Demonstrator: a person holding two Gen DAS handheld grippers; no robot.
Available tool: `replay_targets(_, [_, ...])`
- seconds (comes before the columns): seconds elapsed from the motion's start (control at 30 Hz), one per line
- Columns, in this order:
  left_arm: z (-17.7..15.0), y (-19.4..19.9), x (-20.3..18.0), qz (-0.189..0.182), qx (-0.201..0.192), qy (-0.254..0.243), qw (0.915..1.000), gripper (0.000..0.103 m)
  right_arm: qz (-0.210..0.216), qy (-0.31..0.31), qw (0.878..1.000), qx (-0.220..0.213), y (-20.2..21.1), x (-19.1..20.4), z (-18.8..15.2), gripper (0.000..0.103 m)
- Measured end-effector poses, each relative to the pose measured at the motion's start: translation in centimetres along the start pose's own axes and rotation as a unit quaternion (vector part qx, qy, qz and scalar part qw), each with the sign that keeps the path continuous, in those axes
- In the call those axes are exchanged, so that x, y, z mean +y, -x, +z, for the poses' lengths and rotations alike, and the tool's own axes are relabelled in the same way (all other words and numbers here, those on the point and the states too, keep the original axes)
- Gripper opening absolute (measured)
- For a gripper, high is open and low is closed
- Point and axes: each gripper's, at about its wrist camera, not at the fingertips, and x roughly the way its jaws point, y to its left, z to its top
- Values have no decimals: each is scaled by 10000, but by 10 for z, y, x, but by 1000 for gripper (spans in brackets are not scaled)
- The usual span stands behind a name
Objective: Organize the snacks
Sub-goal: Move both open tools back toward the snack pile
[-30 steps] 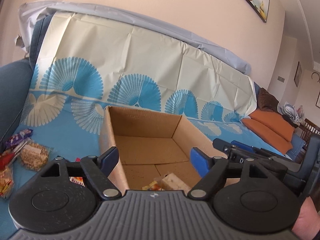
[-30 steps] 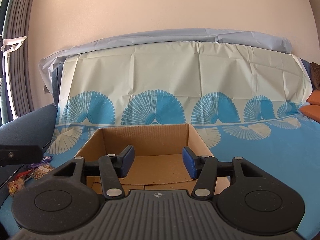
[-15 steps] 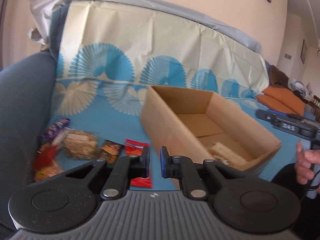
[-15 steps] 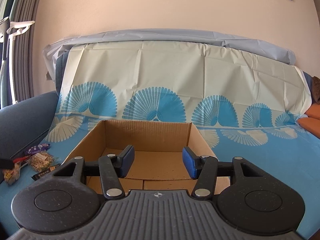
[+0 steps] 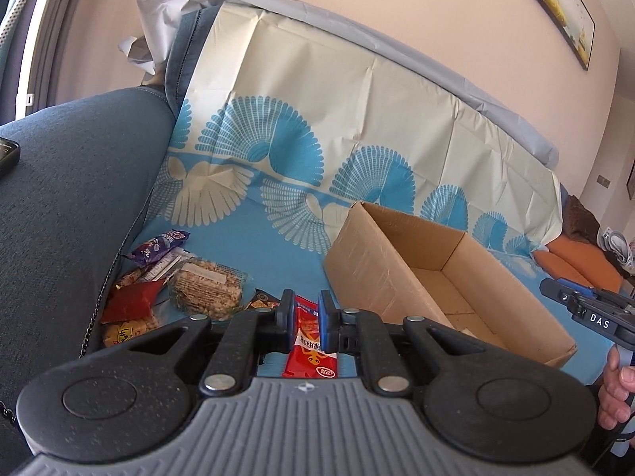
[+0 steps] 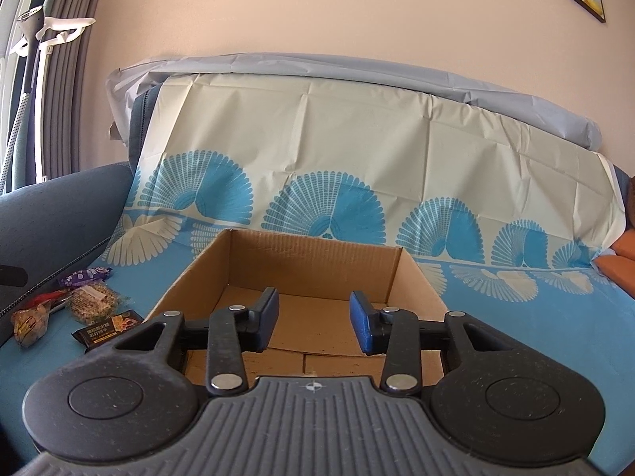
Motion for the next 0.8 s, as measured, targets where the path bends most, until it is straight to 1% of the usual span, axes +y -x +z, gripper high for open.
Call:
replay_targets(0.2, [0,4,3,-87,-43,67,9999,13,75,93,9999,-38,6,16,8,41])
replay_targets(0.33, [0,4,5,-110,-46,129,9998,14,310,221,9993,39,8,30,11,42])
replay_targets(0.4, [0,5,6,-103,-44,141,9998,14,548,281,9979,192,6,37,10,45])
replay_targets(0.43, [0,5,6,-99,-45,145,9998,15,701,297,9966,318,4,41,9,52])
replay_targets(0.47, [0,5,6,-93,-46,148,9998,15,854,324,9948,456,1,46,7,56])
replay_targets(0.53, [0,5,7,-75,-49,164,9998,20,1101,433,9906,681,-4,56,3,56])
replay_targets(0.63, [0,6,10,-55,-59,227,9997,21,1395,572,9840,951,-10,69,-6,60])
replay_targets(0.73, [0,8,13,-29,-69,302,9995,21,1556,727,9786,1135,-14,78,-15,62])
replay_targets(0.8, [0,8,14,-13,-63,331,9994,21,1570,830,9759,1271,-18,84,-18,62])
